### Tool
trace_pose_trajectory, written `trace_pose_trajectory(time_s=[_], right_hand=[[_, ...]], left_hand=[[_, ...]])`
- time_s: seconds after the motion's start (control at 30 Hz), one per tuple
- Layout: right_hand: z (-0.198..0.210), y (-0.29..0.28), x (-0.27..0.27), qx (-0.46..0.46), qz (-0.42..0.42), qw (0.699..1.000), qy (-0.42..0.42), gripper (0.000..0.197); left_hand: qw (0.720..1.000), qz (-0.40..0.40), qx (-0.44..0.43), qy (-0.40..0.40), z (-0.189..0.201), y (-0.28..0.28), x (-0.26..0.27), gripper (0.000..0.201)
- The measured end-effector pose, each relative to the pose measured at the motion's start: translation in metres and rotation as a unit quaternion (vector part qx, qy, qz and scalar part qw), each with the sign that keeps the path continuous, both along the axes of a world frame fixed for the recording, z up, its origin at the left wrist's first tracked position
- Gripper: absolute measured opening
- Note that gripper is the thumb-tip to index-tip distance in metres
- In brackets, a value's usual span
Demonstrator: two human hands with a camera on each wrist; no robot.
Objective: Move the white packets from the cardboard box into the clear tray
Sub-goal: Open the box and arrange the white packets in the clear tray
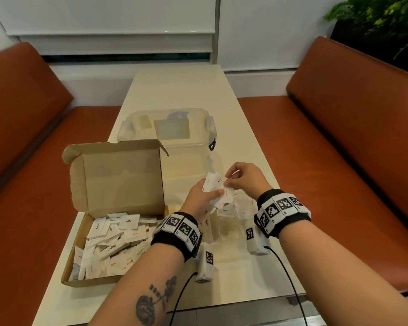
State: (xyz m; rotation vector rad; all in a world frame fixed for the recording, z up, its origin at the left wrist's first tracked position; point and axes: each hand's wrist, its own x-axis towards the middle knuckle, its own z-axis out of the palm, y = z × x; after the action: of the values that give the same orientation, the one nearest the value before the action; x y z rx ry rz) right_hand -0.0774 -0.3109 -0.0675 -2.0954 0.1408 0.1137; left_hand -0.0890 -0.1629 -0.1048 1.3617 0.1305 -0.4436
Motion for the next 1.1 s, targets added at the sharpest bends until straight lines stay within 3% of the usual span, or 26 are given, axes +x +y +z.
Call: trace_pose_trajectory(time_s=[0.23,0.43,0.6,0.77,1.1], right_hand=[[-0.01,0.006,-0.004,0.098,-0.076,0.992,0.027,0.03],[-0.013,0.004,-0.008,0.1,-0.069,0.992,0.031,0.012],[-0.01,-0.017,-0.01,-0.076,-0.052,0.995,0.025,0.005],[-0.012,-0.026,-0.018,-0.254,0.016,0.963,0.092,0.008],[-0.03,-0.014,-0.027,-0.334,0.071,0.933,0.115,0.018]], left_hand=[[0.994,0.095,0.036,-0.036,0.003,-0.002,0.009,0.041],[0.996,0.076,0.036,-0.043,0.004,-0.003,0.002,0.039],[0.996,0.076,0.026,-0.026,0.001,0.008,0.0,0.035],[0.997,0.071,0.024,-0.016,-0.002,0.016,-0.004,0.03],[0.997,0.073,0.019,0.001,-0.002,0.018,-0.01,0.029]])
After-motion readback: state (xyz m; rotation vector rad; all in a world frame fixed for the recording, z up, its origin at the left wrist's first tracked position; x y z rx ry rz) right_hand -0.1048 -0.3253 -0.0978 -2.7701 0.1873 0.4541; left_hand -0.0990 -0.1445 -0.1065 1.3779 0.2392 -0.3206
